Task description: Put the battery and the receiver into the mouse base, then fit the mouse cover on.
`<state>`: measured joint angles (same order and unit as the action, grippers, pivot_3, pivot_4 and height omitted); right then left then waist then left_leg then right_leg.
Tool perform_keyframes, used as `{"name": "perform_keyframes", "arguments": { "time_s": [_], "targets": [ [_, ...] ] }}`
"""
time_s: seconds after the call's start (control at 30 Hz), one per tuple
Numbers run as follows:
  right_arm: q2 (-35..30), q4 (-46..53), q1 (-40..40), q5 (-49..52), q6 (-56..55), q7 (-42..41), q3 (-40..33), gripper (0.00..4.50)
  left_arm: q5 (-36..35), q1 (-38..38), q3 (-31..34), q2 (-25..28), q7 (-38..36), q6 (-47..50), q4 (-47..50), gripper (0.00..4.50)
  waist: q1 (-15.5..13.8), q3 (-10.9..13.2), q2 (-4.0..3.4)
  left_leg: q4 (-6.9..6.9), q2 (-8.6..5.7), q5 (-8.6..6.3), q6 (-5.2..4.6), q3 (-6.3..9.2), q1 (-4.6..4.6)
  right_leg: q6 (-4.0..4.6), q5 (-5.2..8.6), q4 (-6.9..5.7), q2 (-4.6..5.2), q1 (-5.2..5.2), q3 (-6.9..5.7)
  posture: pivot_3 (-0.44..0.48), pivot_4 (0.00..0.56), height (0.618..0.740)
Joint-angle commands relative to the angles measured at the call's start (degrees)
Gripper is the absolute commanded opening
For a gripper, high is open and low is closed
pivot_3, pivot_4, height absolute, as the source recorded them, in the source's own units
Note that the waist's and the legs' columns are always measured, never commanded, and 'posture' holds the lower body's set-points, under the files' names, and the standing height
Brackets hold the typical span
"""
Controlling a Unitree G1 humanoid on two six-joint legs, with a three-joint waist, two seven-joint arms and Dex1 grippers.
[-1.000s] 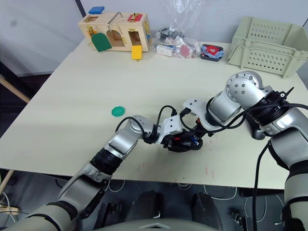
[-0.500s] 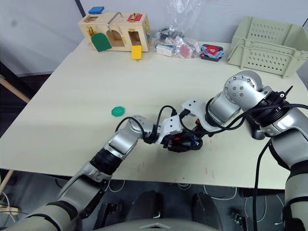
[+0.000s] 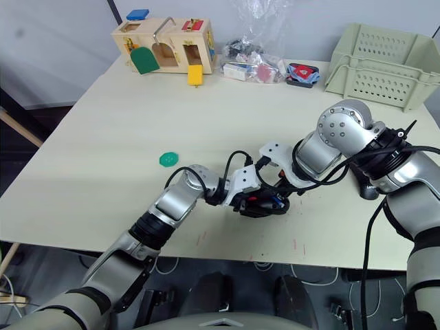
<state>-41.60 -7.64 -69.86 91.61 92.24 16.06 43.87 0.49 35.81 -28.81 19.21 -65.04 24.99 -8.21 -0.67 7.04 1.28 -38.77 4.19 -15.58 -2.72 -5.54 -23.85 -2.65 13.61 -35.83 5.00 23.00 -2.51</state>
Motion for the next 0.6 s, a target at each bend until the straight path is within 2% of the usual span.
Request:
{"name": "perform_keyframes", "arguments": {
  "time_s": [0.03,0.6],
  "targets": [
    [0.76,-0.69,0.09,1.91,0.26,3.3,-1.55,0.0,0.8,-0.93,-2.47,0.24,-0.92,1.44,-1.26,2.94,0.05,0.0,0.01,0.0,0.0,0.0,0.0,0.0,0.0,0.0,0.0,0.0,0.0,0.0,0.0,0.0,0.15,0.74],
    [-0.38,2.65,1.78,6.63,0.26,9.21,-2.0,0.0,0.81,-0.84,-2.55,0.01,-0.86,1.78,-1.4,2.94,0.0,-0.01,0.01,0.01,0.0,0.0,0.0,0.0,0.0,0.0,0.0,0.01,0.01,0.0,0.0,0.0,0.15,0.74]
  ]
}}
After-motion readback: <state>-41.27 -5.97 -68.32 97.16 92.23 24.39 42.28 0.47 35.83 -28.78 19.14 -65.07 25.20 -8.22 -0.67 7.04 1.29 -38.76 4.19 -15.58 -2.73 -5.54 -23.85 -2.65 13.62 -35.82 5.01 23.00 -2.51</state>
